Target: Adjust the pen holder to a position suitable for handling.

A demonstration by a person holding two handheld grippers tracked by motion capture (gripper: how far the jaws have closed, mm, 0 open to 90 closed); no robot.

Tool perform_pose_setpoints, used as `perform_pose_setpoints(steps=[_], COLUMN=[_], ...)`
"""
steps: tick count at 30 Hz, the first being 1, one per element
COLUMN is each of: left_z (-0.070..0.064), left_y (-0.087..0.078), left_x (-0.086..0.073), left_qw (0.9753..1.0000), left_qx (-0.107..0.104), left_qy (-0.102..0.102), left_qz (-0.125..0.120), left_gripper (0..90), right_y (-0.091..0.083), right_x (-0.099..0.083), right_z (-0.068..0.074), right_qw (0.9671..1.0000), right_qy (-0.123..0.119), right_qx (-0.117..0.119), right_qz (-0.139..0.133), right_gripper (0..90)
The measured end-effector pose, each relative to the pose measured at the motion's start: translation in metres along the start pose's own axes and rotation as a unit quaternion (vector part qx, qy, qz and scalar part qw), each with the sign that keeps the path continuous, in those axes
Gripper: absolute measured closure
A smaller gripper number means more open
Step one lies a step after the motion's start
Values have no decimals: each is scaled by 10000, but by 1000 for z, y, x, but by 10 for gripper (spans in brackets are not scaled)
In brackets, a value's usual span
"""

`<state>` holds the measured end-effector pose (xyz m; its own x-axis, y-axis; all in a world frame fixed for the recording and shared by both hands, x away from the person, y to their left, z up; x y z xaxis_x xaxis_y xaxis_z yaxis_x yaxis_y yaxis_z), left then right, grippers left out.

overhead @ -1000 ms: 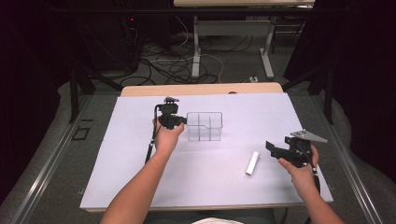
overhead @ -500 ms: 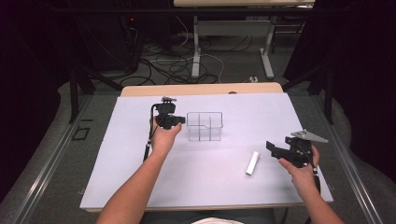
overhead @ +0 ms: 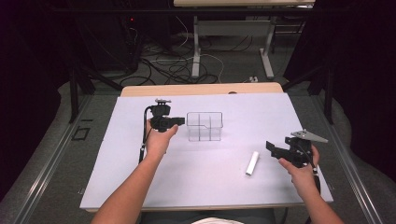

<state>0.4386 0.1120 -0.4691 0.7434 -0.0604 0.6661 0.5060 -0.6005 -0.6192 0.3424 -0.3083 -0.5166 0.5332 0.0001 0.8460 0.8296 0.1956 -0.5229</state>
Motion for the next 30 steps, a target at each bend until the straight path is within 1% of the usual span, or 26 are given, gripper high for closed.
perform_pose_setpoints(steps=[1,2,3,4,6,7,9,11,12,13,14,15,17,19,20,21,22,24,25,26,27,28,29,30], left_z=[0,-1,-1,-1,-1,-1,-1,-1,-1,-1,-2,-2,-1,0,0,1,2,3,4,5,6,7,8,8], left_y=[-2,-3,-5,-7,-9,-11,-15,-18,-20,-21,-23,-24,-27,-31,-33,-36,-38,-42,-44,-45,-46,-48,-49,-50], left_x=[-1,-2,-3,-4,-6,-7,-10,-12,-12,-13,-15,-16,-18,-21,-23,-24,-26,-30,-33,-34,-36,-38,-41,-43], left_qw=[10000,10000,10000,10000,9999,9999,9999,9997,9997,9995,9993,9992,9986,9982,9980,9978,9975,9970,9968,9967,9966,9965,9962,9959], left_qx=[17,-13,-17,-42,-77,-106,-78,-115,-111,-106,-110,-93,-130,-206,-260,-296,-286,-311,-291,-258,-229,-204,-197,-188], left_qy=[26,-1,15,31,61,81,121,150,173,231,277,323,401,427,423,438,456,480,500,529,535,548,550,589], left_qz=[17,-39,-24,-27,-66,-72,-87,-120,-111,-163,-237,-230,-308,-370,-384,-397,-449,-519,-554,-559,-587,-605,-639,-654], left_gripper=[691,682,669,658,634,621,604,581,569,559,546,523,513,497,496,492,489,482,477,468,463,460,453,449], right_y=[0,0,1,1,2,2,3,2,2,1,1,0,0,0,0,1,0,0,0,0,0,0,-1,-1], right_x=[0,0,1,2,3,4,6,8,9,9,10,12,13,15,16,16,16,16,16,17,17,18,18,19], right_z=[1,2,2,4,6,8,11,16,17,19,21,23,24,24,24,25,26,26,26,26,27,27,29,29], right_qw=[10000,10000,10000,9999,9999,9999,9999,9997,9996,9994,9994,9992,9991,9987,9982,9980,9976,9980,9978,9975,9975,9977,9974,9973], right_qy=[36,31,30,129,121,157,124,75,-3,1,-44,-60,-24,40,116,152,198,187,235,281,249,173,201,210], right_qx=[10,6,23,-11,-27,-34,57,171,182,157,154,197,218,307,357,351,313,237,251,288,285,233,205,225], right_qz=[19,6,23,45,36,27,65,175,234,297,316,355,362,416,465,512,585,547,564,579,602,613,656,665], right_gripper=[145,145,145,145,138,123,63,59,59,58,58,42,31,30,38,65,92,131,161,165,192,223,245,253])
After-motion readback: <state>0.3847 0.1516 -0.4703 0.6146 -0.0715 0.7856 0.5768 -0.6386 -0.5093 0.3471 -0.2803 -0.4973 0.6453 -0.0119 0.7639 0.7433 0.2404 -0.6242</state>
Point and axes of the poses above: each handheld gripper's, and its own axes: y roughly forward along the jaws, x roughly out of its top, z roughly to its left, the point moved 1 cm from there along y, roughly forward along the jaws, and after that the axes turned 7 degrees about -x, right-handed, at the moved point
